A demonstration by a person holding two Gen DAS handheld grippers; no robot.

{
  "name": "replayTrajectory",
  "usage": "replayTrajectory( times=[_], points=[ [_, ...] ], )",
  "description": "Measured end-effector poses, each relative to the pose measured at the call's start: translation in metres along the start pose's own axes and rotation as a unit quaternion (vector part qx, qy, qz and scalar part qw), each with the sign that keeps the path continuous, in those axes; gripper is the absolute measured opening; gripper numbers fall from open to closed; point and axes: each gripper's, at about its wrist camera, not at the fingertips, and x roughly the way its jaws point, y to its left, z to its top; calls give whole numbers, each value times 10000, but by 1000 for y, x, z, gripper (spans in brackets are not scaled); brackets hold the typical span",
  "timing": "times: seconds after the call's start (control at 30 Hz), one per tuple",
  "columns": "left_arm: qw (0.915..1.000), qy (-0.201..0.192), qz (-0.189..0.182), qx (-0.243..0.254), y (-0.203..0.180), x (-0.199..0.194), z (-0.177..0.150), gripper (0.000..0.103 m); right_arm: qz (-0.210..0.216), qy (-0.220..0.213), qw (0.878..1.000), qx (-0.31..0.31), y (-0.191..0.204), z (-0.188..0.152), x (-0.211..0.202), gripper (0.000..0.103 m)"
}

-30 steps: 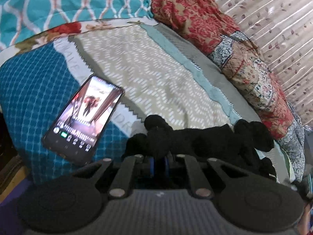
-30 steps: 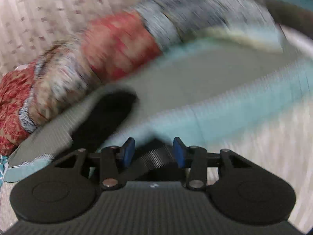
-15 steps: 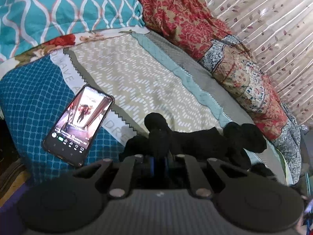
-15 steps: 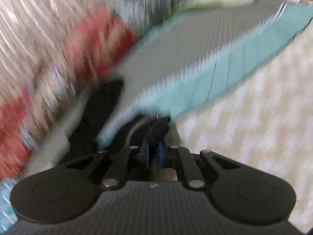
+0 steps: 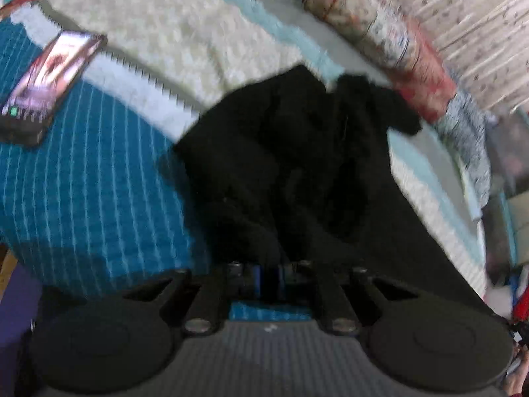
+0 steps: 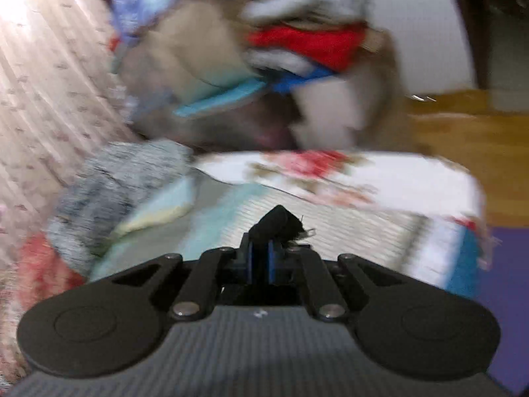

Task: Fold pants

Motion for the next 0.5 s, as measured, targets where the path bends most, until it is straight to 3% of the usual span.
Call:
replayTrajectory(
  times=[0.03, 0.13, 0.17, 0.2, 0.3, 0.4, 0.5],
  points=[
    [9999, 40, 102, 18, 1, 2, -4, 9, -141, 191, 9997, -48, -15, -11, 5, 12],
    [9999, 105, 134, -3, 10, -6, -4, 14, -683, 563, 9958, -234, -21, -35, 22, 29],
    [9999, 57, 79, 73, 10, -12, -4, 14, -812, 485, 9953, -210, -21, -38, 22, 52],
    [9998, -29, -9, 217, 10, -22, -3, 17, -906, 277, 9954, -162, -26, -38, 16, 58],
    [9959, -620, -167, 635, 13, -61, 4, 21, -1154, -467, 9922, -65, -23, -29, -7, 58],
    [9841, -1539, 148, 872, 14, -91, 32, 22, -709, -959, 9927, -159, -3, -20, -33, 55],
    [9733, -2057, 258, 989, 4, -90, 78, 25, 271, -752, 9944, -693, 56, -19, -44, 55]
  ],
)
